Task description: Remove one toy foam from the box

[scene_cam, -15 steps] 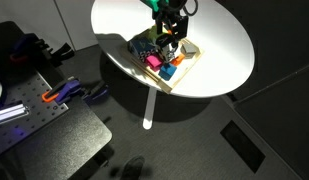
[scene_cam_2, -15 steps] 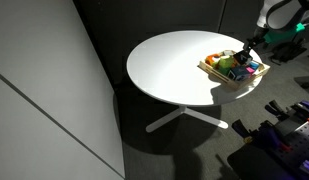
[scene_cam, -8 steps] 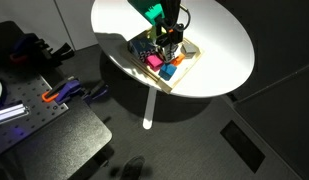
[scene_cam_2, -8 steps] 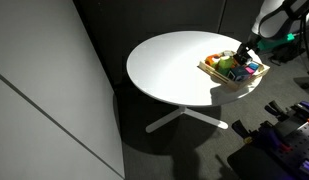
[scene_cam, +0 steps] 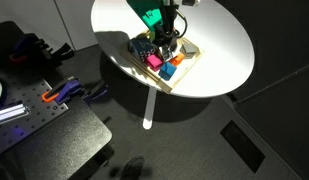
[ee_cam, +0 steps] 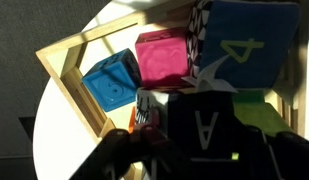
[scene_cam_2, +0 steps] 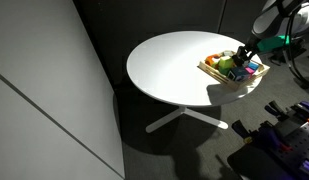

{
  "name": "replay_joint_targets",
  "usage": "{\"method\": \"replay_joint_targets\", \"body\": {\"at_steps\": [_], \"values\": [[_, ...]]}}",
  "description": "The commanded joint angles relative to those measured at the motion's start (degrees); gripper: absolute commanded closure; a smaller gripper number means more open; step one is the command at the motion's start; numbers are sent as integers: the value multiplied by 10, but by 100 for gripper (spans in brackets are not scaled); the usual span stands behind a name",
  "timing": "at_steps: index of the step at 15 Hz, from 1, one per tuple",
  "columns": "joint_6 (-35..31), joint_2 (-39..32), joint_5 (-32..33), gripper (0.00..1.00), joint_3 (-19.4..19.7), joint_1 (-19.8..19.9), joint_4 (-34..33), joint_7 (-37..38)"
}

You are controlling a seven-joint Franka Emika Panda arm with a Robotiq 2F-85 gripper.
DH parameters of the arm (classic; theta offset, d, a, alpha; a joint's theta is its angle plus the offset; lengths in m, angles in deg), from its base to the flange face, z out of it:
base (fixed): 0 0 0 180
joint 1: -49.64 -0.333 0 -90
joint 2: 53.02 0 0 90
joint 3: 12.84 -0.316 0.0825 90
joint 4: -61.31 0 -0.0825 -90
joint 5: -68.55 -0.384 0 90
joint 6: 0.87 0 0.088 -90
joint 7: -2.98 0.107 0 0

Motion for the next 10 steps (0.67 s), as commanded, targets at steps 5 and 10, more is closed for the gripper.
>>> {"method": "replay_joint_targets", "body": {"at_steps": [5,10], "values": [[70,33,48,96,69,-58,-10,30],[101,63,95,97,92,-90,-7,59]]}}
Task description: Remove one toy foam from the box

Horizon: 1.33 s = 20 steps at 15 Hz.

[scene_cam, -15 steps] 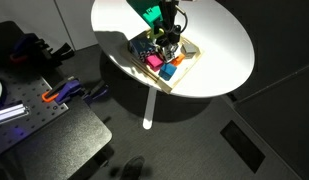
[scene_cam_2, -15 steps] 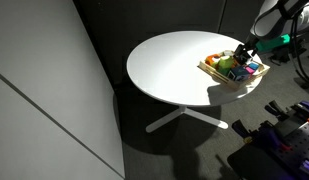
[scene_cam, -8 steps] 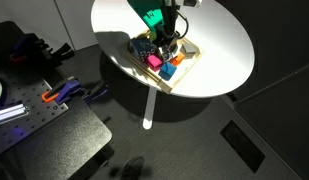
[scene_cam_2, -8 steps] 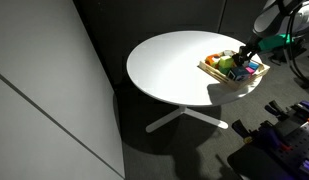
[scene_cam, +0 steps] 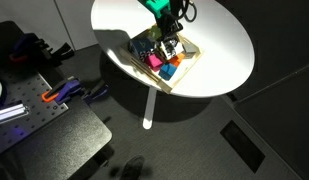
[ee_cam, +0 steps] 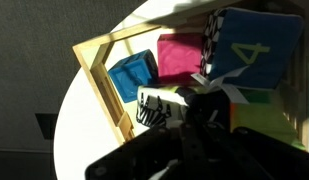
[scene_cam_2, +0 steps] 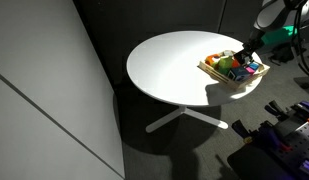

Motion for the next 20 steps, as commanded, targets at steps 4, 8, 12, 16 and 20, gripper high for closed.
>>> {"method": "replay_joint_targets", "body": {"at_steps": [4,8,12,16,20], "values": [[53,61,45,97,2,-27,7,32],[104,94,42,97,-24,-40,0,29],[139,106,20,97,-66,-49,-17,19],[130,84,-7,97,-101,-56,-46,10],[123,54,1,96,-112,-67,-67,27]]}}
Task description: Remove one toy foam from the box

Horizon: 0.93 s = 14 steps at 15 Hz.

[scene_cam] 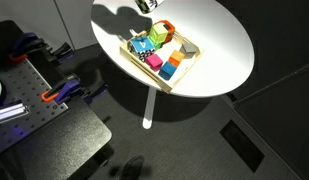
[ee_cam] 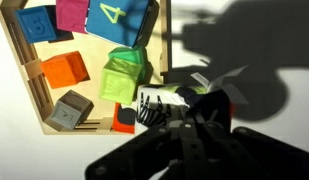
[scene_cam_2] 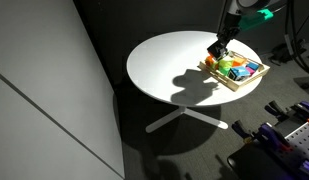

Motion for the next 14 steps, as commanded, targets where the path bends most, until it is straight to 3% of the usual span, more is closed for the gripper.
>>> {"method": "replay_joint_targets", "body": {"at_steps": [1,3,7,11,14], "values": [[5,-35,7,71,-3,-8,-33,10],[7,-49,14,65,2,-12,-40,14],[16,-65,15,34,12,-10,-46,21],[74,-59,11,4,29,-5,-49,38],[146,-50,14,0,37,-3,-56,47]]}}
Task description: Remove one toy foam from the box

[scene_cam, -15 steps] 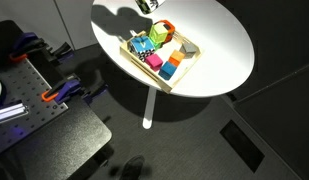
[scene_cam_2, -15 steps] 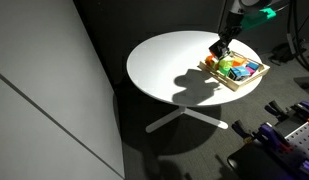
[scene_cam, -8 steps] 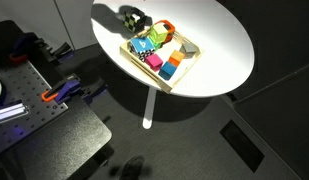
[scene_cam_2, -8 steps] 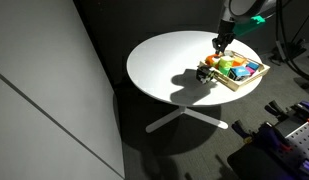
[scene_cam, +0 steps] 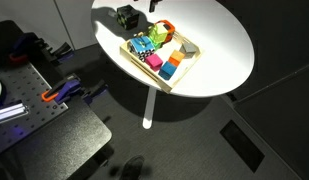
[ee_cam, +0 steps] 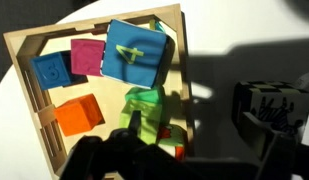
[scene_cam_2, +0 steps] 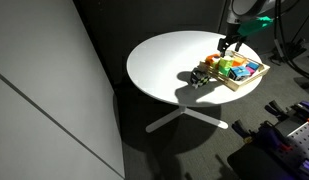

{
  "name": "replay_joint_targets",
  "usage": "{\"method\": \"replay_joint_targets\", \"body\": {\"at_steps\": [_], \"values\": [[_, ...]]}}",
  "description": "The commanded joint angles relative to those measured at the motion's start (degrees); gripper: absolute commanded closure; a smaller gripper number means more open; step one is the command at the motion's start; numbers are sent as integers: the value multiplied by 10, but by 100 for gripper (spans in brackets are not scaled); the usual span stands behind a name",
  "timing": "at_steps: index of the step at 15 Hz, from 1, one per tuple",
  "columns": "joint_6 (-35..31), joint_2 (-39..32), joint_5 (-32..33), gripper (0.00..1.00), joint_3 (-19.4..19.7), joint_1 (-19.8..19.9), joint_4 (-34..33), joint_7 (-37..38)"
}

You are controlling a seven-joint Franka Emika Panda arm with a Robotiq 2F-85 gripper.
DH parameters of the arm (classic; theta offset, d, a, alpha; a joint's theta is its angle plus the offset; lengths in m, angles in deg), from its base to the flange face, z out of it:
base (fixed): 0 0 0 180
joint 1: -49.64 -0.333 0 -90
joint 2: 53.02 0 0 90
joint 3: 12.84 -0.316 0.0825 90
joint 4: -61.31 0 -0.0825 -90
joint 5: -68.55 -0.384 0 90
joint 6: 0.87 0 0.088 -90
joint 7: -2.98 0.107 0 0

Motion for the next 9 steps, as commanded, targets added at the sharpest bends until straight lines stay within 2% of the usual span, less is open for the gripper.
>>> {"method": "replay_joint_targets", "body": {"at_steps": [1,6,7,9], "values": [[85,14,8,0,5,5,-18,18],[158,30,5,0,2,10,-24,12],[132,16,2,0,-1,11,-20,5],[142,21,2,0,-1,11,-20,5]]}}
